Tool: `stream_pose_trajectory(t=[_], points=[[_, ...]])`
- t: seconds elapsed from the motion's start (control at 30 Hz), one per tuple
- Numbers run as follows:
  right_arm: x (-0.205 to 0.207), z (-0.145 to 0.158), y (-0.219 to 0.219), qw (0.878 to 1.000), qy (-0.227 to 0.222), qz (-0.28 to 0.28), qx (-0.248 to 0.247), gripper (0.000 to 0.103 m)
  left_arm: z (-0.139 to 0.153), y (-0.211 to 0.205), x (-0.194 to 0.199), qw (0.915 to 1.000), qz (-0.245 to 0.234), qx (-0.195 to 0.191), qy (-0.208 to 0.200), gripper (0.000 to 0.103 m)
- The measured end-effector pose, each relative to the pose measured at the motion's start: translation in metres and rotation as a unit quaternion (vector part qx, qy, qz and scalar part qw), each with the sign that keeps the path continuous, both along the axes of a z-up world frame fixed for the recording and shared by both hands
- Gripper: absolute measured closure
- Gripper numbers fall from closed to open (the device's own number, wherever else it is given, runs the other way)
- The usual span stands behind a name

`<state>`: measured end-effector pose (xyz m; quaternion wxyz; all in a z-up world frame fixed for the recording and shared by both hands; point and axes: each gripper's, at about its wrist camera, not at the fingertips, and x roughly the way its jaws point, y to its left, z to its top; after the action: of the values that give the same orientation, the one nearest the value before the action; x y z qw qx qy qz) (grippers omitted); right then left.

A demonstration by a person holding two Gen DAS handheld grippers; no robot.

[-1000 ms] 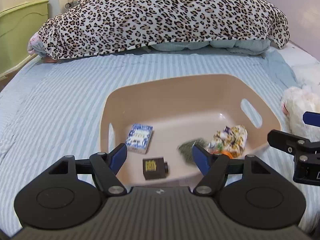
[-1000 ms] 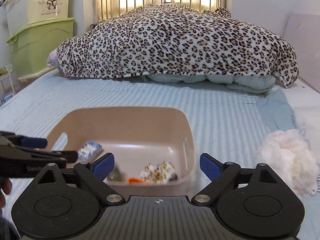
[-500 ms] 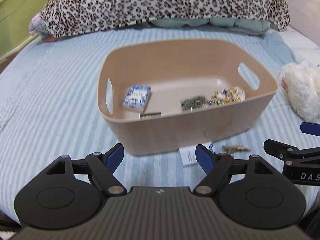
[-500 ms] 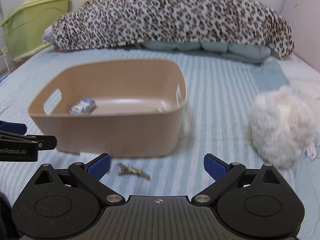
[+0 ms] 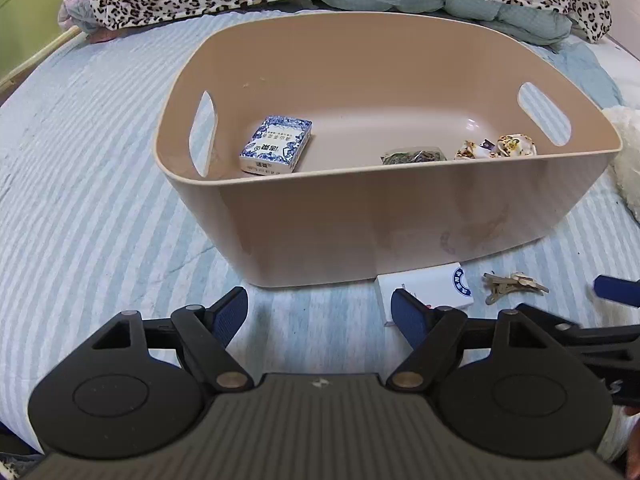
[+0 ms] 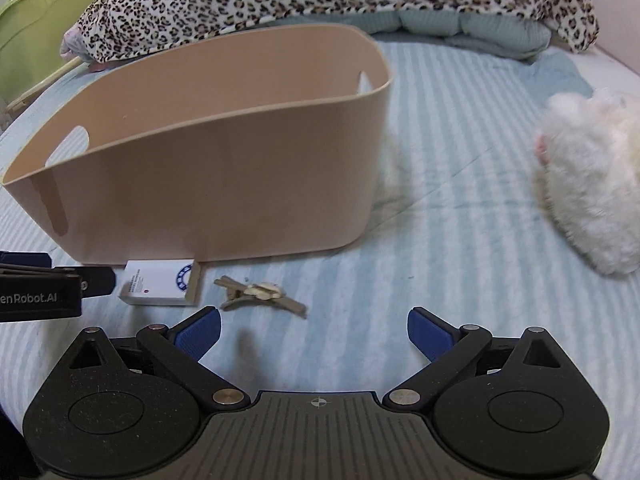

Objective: Organize objects
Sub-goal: 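Move the left tool to the white box while the right tool approaches the brown hair clip, then grasp the white box with the left tool while the right tool grasps the hair clip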

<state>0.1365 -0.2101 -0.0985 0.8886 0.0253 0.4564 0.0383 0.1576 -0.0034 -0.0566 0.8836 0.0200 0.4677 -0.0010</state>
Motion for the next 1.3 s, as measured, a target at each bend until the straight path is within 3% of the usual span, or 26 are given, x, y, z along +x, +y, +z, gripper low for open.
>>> stream_pose_trajectory(t=[0.33,0.7,0.87,1.3], points=[[0.012,-0.019,0.015,1.000,0.002,-0.014,-0.019,0.002,-0.004,0.004,0.007,0.9999,0.005,-0.011,0.004,0.024],[0.007,-0.014,-0.016,0.998,0.009,-0.058,-0.031,0.002,-0.002,-0.020,0.015,0.9983,-0.013,-0.057,0.007,0.016],[0.006,-0.013,-0.021,0.998,0.006,-0.061,-0.010,0.002,-0.014,-0.032,0.022,0.9974,-0.007,-0.067,0.026,0.016],[0.013,-0.021,-0.004,0.999,-0.005,-0.036,-0.003,0.000,-0.031,-0.020,0.027,0.9983,0.021,-0.047,0.028,0.013]])
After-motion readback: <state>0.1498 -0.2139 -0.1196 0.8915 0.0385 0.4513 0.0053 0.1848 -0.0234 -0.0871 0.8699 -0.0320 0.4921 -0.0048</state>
